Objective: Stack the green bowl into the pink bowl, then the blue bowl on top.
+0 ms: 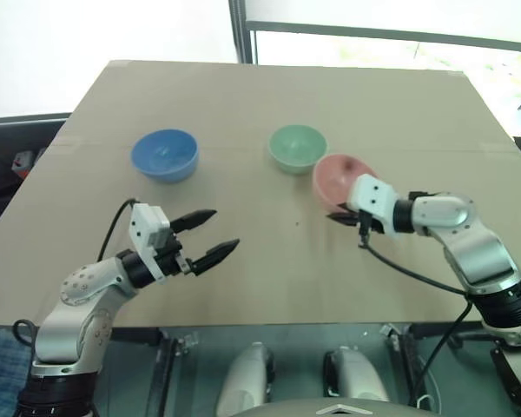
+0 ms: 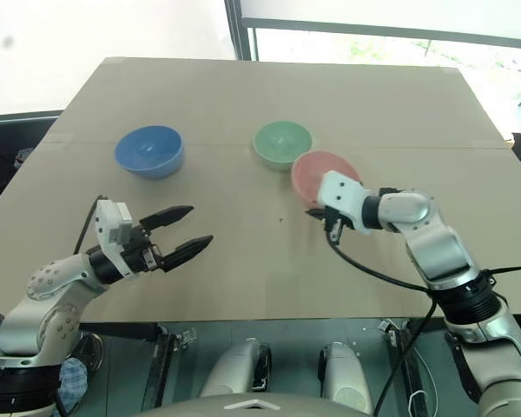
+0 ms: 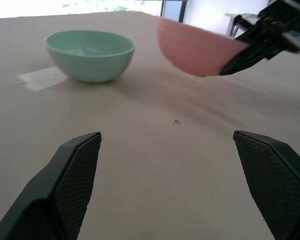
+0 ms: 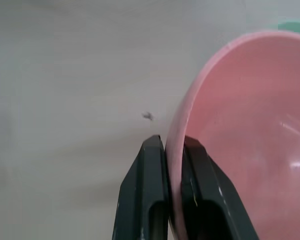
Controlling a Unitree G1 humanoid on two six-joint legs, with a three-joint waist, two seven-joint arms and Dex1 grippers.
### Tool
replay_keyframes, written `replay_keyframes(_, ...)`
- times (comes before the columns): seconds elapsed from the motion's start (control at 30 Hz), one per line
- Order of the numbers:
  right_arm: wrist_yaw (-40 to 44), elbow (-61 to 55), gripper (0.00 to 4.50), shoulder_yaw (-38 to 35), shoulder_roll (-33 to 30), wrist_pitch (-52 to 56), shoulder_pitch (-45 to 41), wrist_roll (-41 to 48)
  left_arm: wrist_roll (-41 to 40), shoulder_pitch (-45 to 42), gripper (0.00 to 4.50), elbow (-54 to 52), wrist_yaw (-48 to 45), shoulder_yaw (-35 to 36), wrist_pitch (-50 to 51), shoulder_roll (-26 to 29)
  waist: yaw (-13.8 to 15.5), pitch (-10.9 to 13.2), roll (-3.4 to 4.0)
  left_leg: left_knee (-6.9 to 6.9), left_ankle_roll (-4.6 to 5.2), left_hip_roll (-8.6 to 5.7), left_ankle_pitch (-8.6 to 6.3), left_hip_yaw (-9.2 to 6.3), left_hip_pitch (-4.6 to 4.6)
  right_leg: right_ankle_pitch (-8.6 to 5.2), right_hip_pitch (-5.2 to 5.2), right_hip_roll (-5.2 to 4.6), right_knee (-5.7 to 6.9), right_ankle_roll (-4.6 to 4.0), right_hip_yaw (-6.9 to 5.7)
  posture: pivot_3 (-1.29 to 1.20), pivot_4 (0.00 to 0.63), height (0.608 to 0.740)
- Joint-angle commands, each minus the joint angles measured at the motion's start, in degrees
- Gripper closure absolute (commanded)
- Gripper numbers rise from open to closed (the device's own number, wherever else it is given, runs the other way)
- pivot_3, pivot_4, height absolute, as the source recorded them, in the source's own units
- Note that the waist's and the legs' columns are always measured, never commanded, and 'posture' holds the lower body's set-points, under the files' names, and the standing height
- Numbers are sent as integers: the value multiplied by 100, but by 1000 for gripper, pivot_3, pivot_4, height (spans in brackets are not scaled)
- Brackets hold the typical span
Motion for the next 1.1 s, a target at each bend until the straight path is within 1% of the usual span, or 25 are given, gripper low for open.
replay_keyframes(0.03,-328,-577,4421,400,391,691,-312,30,61,1,0,170,-53,241,-249,37,-8,0,-1,0,0,0,0,0,-2,0,-3,0,4,-1,0,0,150,740)
replay_keyframes(0.17,-509,-463,4421,803,457,674,-422,-227,171,143,0,413,-190,309,-457,97,15,-4,-7,2,0,-5,0,0,-6,0,-8,-4,5,-1,-2,0,150,740)
replay_keyframes(0.2,-525,-442,3738,836,431,648,-428,-256,186,162,0,443,-217,325,-491,104,12,-4,-8,2,1,-8,0,-1,-8,0,-9,-7,3,-1,-4,0,150,740)
replay_keyframes(0.23,-532,-425,3705,857,401,631,-427,-284,192,168,0,462,-232,337,-508,100,8,-4,-8,2,1,-8,0,-1,-8,0,-8,-7,3,-1,-4,0,150,740)
replay_keyframes(0.27,-529,-410,3429,869,360,608,-422,-311,196,170,0,474,-244,340,-525,92,1,-4,-8,2,0,-7,0,-1,-7,0,-9,-6,4,-1,-4,0,150,740)
replay_keyframes(0.4,-489,-413,1775,796,191,599,-410,-277,165,158,0,439,-233,315,-530,33,-7,-4,-7,2,-1,-5,0,1,-7,-1,-9,-3,8,-1,-4,0,150,740)
replay_keyframes(0.5,-455,-444,252,708,67,635,-411,-206,134,164,0,379,-229,288,-523,-3,-8,-4,-8,2,0,-4,0,2,-7,0,-9,-3,7,-1,-4,0,150,740)
replay_keyframes(0.53,-427,-483,72,656,24,690,-416,-148,118,164,0,360,-230,281,-510,-17,-7,-4,-8,1,0,-4,0,2,-7,0,-9,-3,7,-1,-4,0,150,740)
replay_keyframes(0.67,-349,-624,72,349,-47,966,-504,184,-33,163,0,307,-293,288,-477,-100,-6,-4,-7,1,0,-4,0,2,-8,0,-9,-4,6,-1,-4,0,150,740)
replay_keyframes(0.73,-358,-569,72,158,9,1128,-730,344,-216,141,0,256,-265,335,-415,-201,-10,-4,-7,2,0,-3,0,2,-7,0,-8,-5,7,-1,-4,0,150,740)
replay_keyframes(0.83,-482,-231,72,-115,286,1320,-1265,564,-439,-38,0,172,34,393,-224,-389,-25,-3,-7,2,0,-2,0,1,-7,0,-10,-6,9,-1,-3,0,150,740)
replay_keyframes(0.97,-633,648,72,-289,591,1111,-2013,571,-558,-351,0,-12,465,396,-21,-549,-40,-9,-16,2,-1,-2,0,-4,-6,0,-10,-5,16,-1,-6,0,150,740)
replay_keyframes(1.1,-851,1785,72,-129,813,425,-2560,205,-489,-578,0,-280,825,365,41,-550,-59,-8,-16,-1,2,-10,-1,-1,-16,1,-9,-8,16,0,-4,0,150,740)
